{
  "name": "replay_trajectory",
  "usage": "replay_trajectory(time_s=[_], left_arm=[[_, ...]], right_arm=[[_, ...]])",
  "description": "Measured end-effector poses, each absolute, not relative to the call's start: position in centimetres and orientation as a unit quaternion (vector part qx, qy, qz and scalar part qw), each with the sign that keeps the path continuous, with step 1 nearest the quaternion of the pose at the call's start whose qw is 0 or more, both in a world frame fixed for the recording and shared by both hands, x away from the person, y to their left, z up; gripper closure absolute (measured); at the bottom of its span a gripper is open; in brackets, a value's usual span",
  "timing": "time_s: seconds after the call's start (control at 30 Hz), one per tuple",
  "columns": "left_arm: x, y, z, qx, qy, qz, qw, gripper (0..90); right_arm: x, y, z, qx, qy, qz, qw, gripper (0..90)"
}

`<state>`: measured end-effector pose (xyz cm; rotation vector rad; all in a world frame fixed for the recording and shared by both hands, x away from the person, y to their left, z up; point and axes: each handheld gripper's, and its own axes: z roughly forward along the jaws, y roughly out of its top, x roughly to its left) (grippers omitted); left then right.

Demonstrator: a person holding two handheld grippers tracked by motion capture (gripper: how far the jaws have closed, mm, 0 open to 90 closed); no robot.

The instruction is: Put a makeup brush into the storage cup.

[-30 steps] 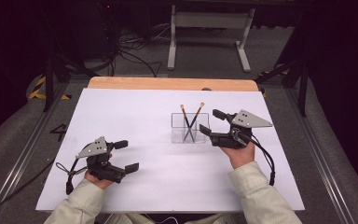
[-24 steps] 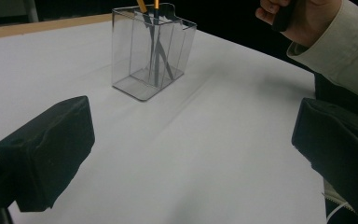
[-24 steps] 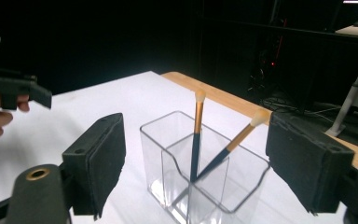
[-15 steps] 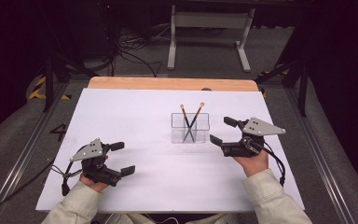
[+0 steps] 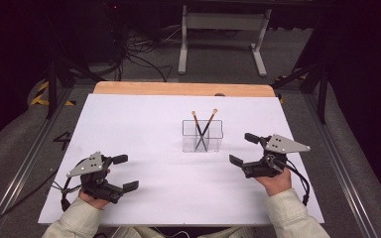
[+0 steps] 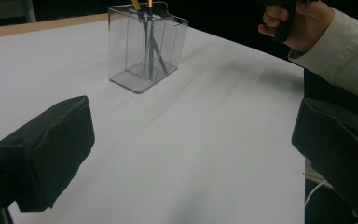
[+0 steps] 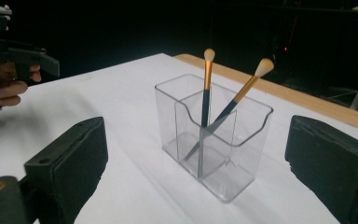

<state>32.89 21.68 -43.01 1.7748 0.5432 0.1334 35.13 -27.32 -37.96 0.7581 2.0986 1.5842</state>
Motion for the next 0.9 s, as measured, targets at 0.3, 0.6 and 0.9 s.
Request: replay_trajectory(time_s=[0.3,0.6,0.9], left_arm=[[32.7,22.2,-43.3,0.762,0.231,0.06,0.601,0.0],[32.5,22.1,-43.5,0.771,0.223,0.063,0.593,0.0],[32.6,22.3,-44.0,0.77,0.223,0.051,0.595,0.0]], right_arm=[[34.3,-28.2,-39.3,0.263,0.746,0.578,0.202,3.7],[33.5,-29.0,-40.8,0.254,0.743,0.583,0.208,2.4],[33.3,-29.5,-42.2,0.263,0.743,0.577,0.212,1.0]])
